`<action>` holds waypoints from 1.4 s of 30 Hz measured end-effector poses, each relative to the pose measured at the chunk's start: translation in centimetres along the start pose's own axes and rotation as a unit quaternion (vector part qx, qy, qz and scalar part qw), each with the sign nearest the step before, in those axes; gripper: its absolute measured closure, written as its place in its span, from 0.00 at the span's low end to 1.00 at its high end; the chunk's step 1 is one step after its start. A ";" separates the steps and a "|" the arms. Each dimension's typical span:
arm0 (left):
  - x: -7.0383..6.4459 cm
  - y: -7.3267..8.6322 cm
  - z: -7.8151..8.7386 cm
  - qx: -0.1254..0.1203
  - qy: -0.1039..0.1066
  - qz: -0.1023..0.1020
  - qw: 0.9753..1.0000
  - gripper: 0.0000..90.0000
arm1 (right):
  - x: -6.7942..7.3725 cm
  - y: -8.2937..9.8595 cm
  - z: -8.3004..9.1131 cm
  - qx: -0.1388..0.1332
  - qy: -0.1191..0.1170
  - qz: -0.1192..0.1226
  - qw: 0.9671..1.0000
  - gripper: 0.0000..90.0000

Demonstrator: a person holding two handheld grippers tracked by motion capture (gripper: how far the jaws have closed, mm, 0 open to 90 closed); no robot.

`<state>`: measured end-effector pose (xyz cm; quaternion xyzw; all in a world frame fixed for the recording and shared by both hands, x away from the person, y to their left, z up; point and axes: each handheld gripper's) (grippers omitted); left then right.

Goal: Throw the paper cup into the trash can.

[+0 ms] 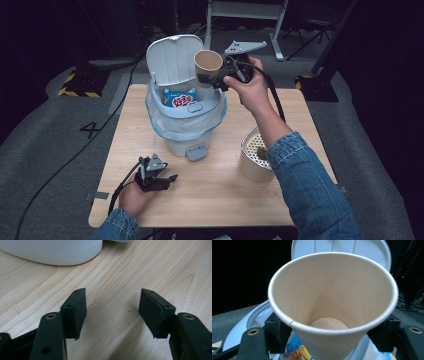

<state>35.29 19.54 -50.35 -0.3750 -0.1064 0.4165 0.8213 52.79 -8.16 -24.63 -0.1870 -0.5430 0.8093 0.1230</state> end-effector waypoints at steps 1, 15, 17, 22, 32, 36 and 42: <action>0.0 0.0 0.0 0.000 0.000 0.000 1.000 0.44 | 0.1 0.0 -0.2 0.003 -0.001 0.002 1.000 0.32; 0.0 0.0 0.0 0.000 -0.001 -0.001 1.000 0.44 | 0.8 0.5 -2.6 0.030 0.001 0.008 1.000 0.32; 0.0 0.0 0.0 0.000 -0.001 -0.001 1.000 0.44 | 0.8 0.5 -2.9 0.034 0.002 0.011 0.999 0.32; 0.0 0.0 0.0 0.000 -0.001 0.000 1.000 0.44 | 1.1 0.7 -3.5 0.056 -0.008 0.035 0.998 0.26; 0.0 0.0 0.0 -0.001 -0.001 0.000 1.000 0.44 | 1.7 0.5 -3.0 0.044 0.005 0.036 0.998 0.18; 0.0 0.0 0.0 -0.002 -0.001 0.000 1.000 0.45 | 1.5 0.1 -1.5 0.035 0.001 0.037 0.999 0.18; 0.0 0.0 0.0 -0.001 -0.002 -0.001 1.000 0.45 | 1.3 -0.2 1.7 0.030 0.022 0.027 0.999 0.18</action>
Point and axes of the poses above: each handheld gripper's, and its own axes: z roughly backward along the jaws, y roughly out of its underside, x roughly to its left, and after that the axes turned 9 degrees about z, right-handed
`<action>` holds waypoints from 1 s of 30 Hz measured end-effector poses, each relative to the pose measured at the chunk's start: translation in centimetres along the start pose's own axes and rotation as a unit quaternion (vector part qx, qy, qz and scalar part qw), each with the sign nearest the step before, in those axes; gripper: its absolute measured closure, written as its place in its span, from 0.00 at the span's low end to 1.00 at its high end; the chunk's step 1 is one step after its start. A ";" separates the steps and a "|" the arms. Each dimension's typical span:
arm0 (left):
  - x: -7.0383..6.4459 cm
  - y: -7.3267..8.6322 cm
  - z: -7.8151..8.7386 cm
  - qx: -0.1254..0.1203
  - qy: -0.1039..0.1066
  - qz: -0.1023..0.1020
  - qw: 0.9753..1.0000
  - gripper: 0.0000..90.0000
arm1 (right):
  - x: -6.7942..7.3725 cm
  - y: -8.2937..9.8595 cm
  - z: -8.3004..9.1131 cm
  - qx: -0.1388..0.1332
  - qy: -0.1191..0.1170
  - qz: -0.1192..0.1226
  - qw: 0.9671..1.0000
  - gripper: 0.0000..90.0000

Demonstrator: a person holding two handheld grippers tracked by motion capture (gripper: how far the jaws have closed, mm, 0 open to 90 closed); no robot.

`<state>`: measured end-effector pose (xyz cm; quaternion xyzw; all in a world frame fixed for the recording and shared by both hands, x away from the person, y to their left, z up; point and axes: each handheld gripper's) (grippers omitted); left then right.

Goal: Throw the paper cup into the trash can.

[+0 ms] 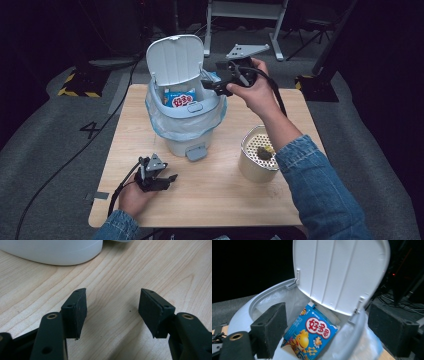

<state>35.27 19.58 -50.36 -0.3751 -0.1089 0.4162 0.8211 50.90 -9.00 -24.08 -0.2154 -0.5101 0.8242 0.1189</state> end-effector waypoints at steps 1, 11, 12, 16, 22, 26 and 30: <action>0.0 0.0 0.0 0.000 -0.001 0.000 1.000 0.45 | 0.0 0.0 0.6 0.000 0.004 -0.003 1.000 0.19; 0.0 0.2 0.2 0.000 -0.004 0.002 1.000 0.45 | -0.7 1.4 6.2 0.017 0.023 -0.015 0.999 0.26; 0.0 0.2 0.2 0.000 -0.004 0.003 1.000 0.44 | -0.7 1.6 6.8 0.018 0.022 -0.014 0.999 0.27; 0.0 0.2 0.2 0.000 -0.001 0.005 1.000 0.44 | -0.7 2.5 8.8 0.022 0.025 -0.013 0.999 0.28; 0.1 0.2 0.3 0.001 -0.001 0.003 1.000 0.44 | -0.5 4.1 11.9 0.034 0.028 -0.016 0.999 0.28; 0.1 0.3 0.3 0.002 -0.003 -0.001 1.000 0.44 | -0.5 5.2 13.8 0.040 0.032 -0.025 0.998 0.29; 0.1 0.3 0.3 0.001 -0.003 -0.001 1.000 0.44 | -0.6 6.4 15.3 0.061 0.044 -0.056 0.996 0.30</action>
Point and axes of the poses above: each handheld gripper's, and its own axes: z roughly backward along the jaws, y roughly out of its underside, x roughly to its left, and after that the axes turned 9 degrees about z, right-handed
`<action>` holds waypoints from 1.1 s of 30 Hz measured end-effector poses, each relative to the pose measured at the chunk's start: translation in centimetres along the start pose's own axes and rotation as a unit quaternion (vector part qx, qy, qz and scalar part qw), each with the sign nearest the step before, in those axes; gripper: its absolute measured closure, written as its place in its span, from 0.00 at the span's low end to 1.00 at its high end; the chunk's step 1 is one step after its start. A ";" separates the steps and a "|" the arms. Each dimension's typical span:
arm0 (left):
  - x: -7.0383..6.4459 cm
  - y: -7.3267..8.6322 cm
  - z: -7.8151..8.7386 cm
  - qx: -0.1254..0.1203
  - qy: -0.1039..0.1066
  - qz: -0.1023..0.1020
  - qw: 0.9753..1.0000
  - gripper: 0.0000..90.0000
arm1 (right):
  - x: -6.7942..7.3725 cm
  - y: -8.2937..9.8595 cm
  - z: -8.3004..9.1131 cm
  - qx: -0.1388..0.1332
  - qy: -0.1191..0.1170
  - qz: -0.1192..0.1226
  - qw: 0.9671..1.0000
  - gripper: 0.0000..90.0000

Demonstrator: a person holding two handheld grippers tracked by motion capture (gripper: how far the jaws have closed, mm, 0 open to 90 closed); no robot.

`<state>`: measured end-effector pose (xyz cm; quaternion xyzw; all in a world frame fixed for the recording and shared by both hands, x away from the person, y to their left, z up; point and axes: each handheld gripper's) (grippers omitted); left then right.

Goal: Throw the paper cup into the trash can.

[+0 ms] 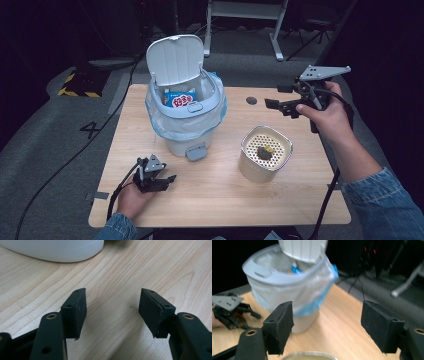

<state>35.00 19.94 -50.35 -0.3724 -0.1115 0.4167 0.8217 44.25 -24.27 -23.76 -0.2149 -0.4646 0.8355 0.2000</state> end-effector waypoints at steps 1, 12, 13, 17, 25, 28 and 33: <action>0.0 0.0 0.0 0.000 0.000 0.000 1.000 0.44 | -0.1 0.5 0.3 0.010 0.003 -0.006 1.000 0.31; 0.0 0.0 0.0 0.000 0.000 0.000 1.000 0.44 | -0.7 5.8 3.3 0.031 0.020 -0.038 0.999 0.29; 0.0 0.0 0.0 0.000 0.000 0.000 1.000 0.44 | -0.8 6.3 3.6 0.031 0.023 -0.040 0.998 0.29; 0.0 0.0 0.0 0.000 0.000 0.000 1.000 0.44 | -0.9 8.4 4.5 0.031 0.028 -0.047 0.998 0.27; 0.0 0.0 0.0 0.000 -0.001 0.000 1.000 0.44 | 0.0 13.7 6.2 0.042 0.051 -0.065 0.996 0.28; 0.0 0.0 0.0 0.000 -0.001 0.001 1.000 0.44 | 0.7 16.1 6.4 0.045 0.055 -0.079 0.994 0.28; 0.0 0.0 0.0 0.000 -0.002 0.001 1.000 0.44 | 1.3 19.0 6.8 0.047 0.071 -0.097 0.992 0.29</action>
Point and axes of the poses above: each handheld gripper's, and its own axes: z roughly backward along the jaws, y roughly out of its underside, x roughly to its left, and after that the axes turned 9 degrees about z, right-handed
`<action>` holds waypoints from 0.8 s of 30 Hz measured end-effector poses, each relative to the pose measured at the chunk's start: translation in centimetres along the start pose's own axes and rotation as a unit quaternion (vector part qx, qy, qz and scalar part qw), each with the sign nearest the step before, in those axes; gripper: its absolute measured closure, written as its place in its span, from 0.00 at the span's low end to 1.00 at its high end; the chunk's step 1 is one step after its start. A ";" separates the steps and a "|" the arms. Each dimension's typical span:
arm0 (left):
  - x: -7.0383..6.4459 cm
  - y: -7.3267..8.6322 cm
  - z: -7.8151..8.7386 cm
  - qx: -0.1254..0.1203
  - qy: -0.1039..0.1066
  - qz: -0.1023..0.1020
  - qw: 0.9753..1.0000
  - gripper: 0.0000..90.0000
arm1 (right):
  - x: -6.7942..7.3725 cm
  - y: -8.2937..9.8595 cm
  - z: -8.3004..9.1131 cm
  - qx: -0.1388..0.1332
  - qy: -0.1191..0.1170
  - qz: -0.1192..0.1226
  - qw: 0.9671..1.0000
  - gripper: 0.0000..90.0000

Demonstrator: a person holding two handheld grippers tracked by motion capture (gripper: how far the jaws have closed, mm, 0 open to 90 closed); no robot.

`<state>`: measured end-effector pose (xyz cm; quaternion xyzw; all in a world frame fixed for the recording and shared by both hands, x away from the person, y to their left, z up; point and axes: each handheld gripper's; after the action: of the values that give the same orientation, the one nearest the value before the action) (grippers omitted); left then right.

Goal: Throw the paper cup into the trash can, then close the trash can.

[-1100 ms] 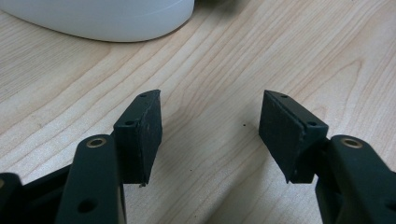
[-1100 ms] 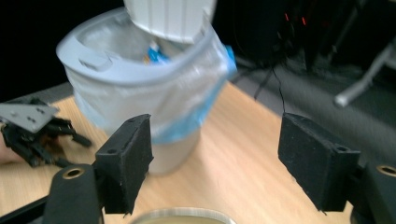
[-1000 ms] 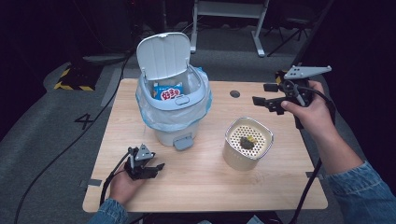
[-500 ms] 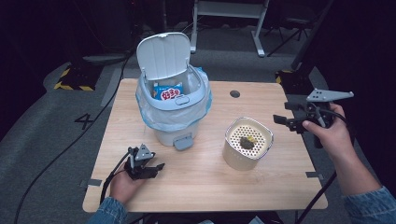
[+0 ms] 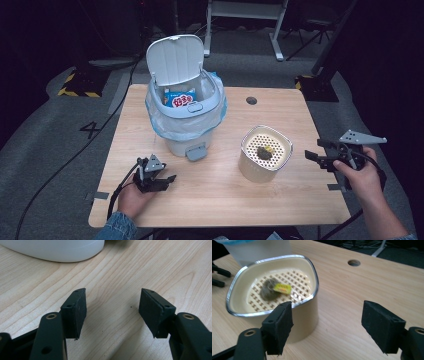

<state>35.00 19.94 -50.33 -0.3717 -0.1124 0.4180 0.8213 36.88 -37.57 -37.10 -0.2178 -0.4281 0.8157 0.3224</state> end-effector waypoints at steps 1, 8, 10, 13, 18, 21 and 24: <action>0.0 0.0 0.0 0.000 0.000 0.000 1.000 0.44 | 0.0 0.6 -0.1 0.004 0.003 -0.003 1.000 0.29; 0.0 0.0 0.1 0.000 -0.002 0.004 1.000 0.44 | 0.3 5.9 -2.2 0.062 0.030 -0.002 0.998 0.26; 0.0 0.0 0.1 0.001 -0.004 0.005 1.000 0.45 | 0.4 7.4 -3.1 0.069 0.033 -0.013 0.997 0.26; 0.1 0.1 0.2 0.002 -0.006 0.007 1.000 0.46 | 0.6 9.0 -4.1 0.081 0.044 -0.029 0.995 0.26; 0.0 0.1 0.4 -0.003 -0.003 0.003 1.000 0.48 | 1.1 11.0 -5.7 0.085 0.048 -0.031 0.995 0.24; 0.3 0.1 0.8 -0.016 0.006 0.012 1.000 0.49 | 1.4 11.6 -6.3 0.091 0.055 -0.015 0.994 0.21; 0.7 0.2 1.3 -0.033 0.016 0.026 0.999 0.48 | 1.4 11.6 -6.4 0.094 0.058 -0.017 0.994 0.19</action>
<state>34.70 21.19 -49.65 -0.4085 -0.1032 0.4294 0.7988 36.03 -37.95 -50.37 -0.2263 -0.3340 0.8326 0.3795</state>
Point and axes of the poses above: each handheld gripper's, and its own axes: z roughly backward along the jaws, y roughly out of its underside, x roughly to its left, and after that the axes turned 9 degrees about z, right-handed
